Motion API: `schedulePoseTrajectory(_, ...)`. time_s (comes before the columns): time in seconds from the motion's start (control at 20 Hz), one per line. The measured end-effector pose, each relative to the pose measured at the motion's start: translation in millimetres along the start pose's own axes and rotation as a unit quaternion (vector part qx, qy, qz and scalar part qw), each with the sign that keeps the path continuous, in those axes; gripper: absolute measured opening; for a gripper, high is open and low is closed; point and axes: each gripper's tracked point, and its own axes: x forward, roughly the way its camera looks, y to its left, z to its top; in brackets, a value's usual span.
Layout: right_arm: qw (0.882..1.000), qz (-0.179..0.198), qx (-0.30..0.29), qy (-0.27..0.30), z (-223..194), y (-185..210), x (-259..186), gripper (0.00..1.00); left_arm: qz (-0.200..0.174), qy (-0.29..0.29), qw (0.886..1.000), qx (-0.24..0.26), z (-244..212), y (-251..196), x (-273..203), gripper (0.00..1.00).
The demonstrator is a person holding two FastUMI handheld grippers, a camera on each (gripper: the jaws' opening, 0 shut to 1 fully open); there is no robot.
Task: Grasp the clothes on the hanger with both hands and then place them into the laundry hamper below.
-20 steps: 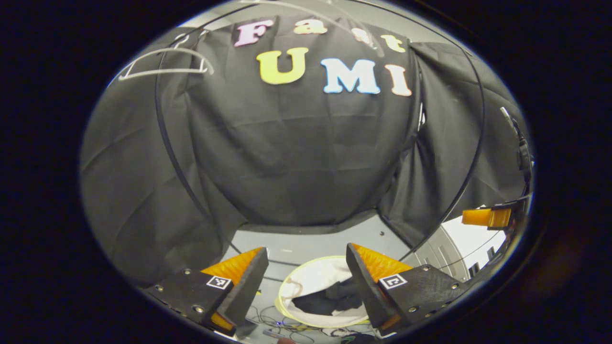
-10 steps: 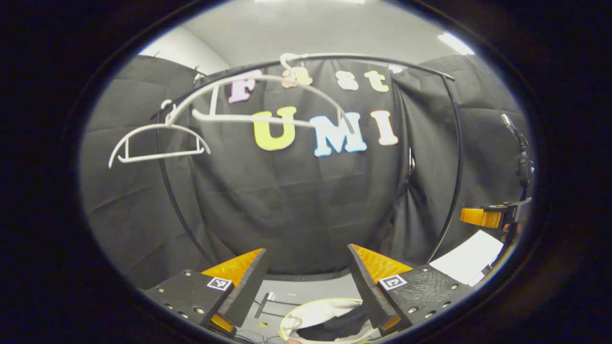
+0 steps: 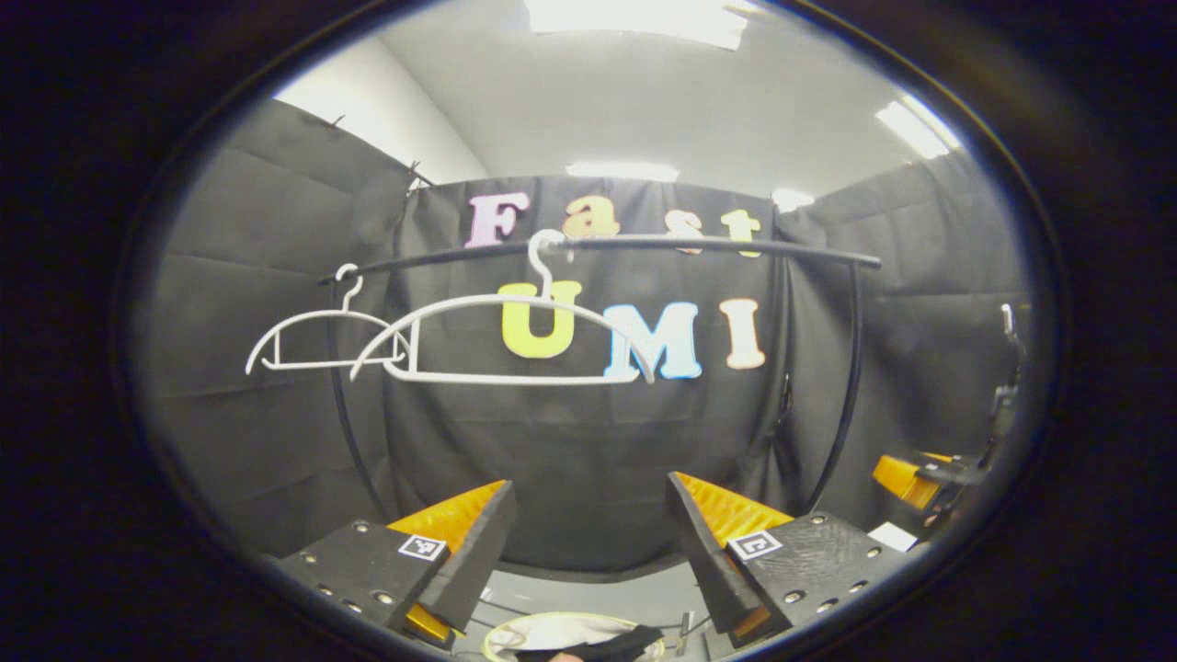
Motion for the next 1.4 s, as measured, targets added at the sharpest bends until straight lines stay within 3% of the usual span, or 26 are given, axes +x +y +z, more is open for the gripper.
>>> schedulePoseTrajectory(0.2,0.999,-0.001,-0.017,-0.041,39,-11,5,0.92,0.028,-0.043,0.999,0.002,47,-1,-19,0.94)
schedulePoseTrajectory(0.35,0.997,0.028,-0.008,-0.077,68,9,-3,0.92,0.049,-0.064,0.997,-0.019,65,5,-38,0.94)
schedulePoseTrajectory(0.4,0.996,0.034,-0.005,-0.086,73,14,-5,0.97,0.047,-0.073,0.996,-0.024,70,5,-43,0.94)
schedulePoseTrajectory(0.5,0.994,0.043,-0.008,-0.102,82,22,-15,0.98,0.043,-0.087,0.995,-0.021,77,8,-52,0.94)
schedulePoseTrajectory(0.6,0.993,0.039,-0.027,-0.108,79,24,-21,0.92,0.044,-0.084,0.995,-0.004,71,17,-56,0.94)
schedulePoseTrajectory(0.85,0.995,0.023,-0.063,-0.074,52,20,-35,0.91,0.049,-0.049,0.997,0.032,44,37,-51,0.94)
schedulePoseTrajectory(1.05,0.997,0.001,-0.054,-0.046,40,22,-40,0.92,0.024,-0.036,0.999,0.031,29,38,-46,0.94)
schedulePoseTrajectory(1.25,0.997,-0.026,-0.043,-0.057,46,26,-42,0.92,-0.013,-0.039,0.999,0.034,23,33,-38,0.94)
schedulePoseTrajectory(1.3,0.997,-0.033,-0.042,-0.063,49,26,-44,0.97,-0.028,-0.043,0.998,0.031,21,30,-34,0.94)
schedulePoseTrajectory(1.4,0.996,-0.04,-0.044,-0.061,48,31,-47,0.97,-0.048,-0.047,0.998,0.018,18,28,-29,0.94)
